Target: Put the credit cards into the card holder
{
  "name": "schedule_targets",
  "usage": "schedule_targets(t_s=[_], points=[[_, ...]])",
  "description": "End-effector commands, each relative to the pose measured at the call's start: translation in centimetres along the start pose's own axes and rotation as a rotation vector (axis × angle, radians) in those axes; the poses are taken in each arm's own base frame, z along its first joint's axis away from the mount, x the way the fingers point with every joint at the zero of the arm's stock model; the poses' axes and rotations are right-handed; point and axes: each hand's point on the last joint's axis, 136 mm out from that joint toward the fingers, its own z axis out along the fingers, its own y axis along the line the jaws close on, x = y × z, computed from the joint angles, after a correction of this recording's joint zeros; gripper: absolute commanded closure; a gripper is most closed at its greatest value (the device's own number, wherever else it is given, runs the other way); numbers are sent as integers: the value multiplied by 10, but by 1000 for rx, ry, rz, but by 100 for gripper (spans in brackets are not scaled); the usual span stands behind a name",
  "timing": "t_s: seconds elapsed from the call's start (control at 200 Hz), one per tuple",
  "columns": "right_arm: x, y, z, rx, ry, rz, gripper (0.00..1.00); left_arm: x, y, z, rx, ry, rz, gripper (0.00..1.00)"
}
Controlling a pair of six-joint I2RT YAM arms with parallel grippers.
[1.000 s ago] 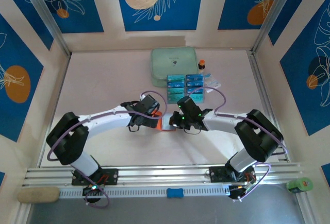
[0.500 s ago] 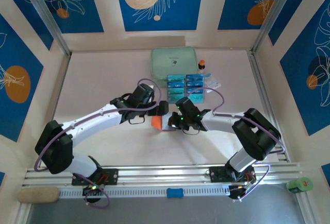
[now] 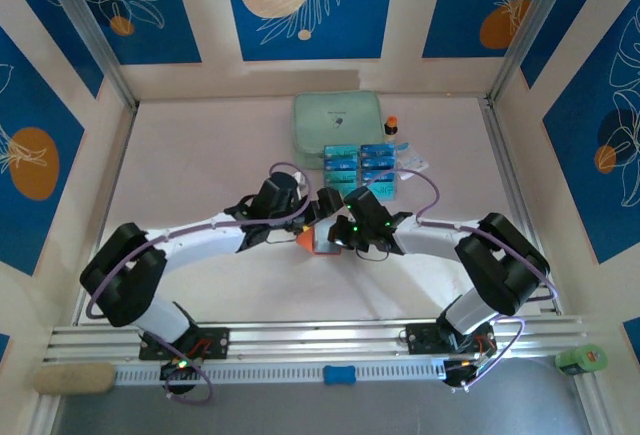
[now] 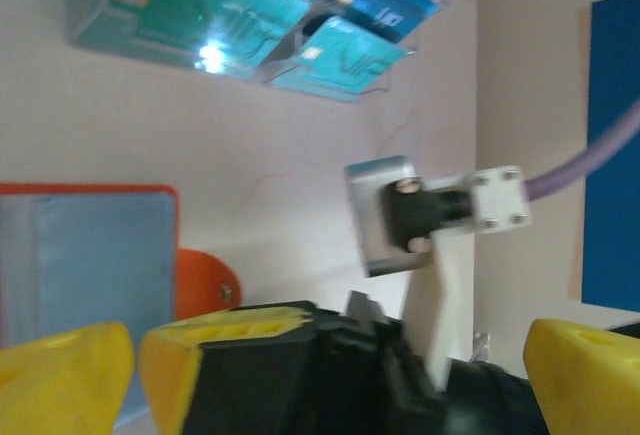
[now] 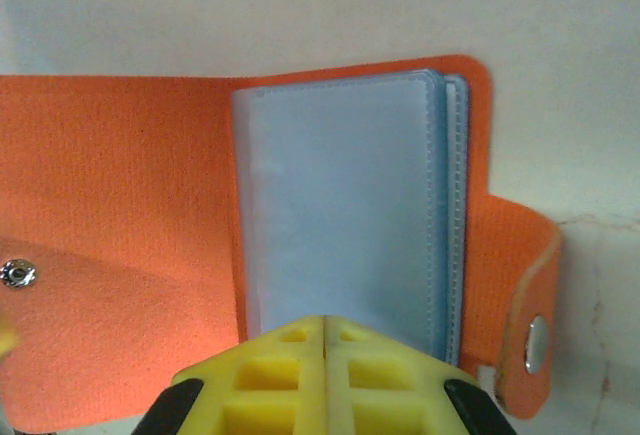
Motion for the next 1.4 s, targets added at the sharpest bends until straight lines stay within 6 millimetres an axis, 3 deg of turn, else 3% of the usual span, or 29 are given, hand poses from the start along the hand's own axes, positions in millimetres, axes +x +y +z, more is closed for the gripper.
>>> schedule_targets(t_s=[0.0, 0.285, 0.535, 0.885, 1.39], points=[[-3, -12, -5, 24, -21, 23, 98, -4, 5, -1, 27, -46, -36, 0], [-19, -35, -14, 56, -66, 58, 99, -5, 39, -10, -65, -95, -3, 0], [-24, -51, -17, 72, -84, 106, 99, 0, 63, -4, -160, -63, 77, 0], [-15, -64, -11, 88, -59, 140, 100, 6, 90, -3, -287, -2, 241, 0], [-1, -70, -10, 58, -29, 198, 100, 9, 110, -4, -388, 49, 376, 0]])
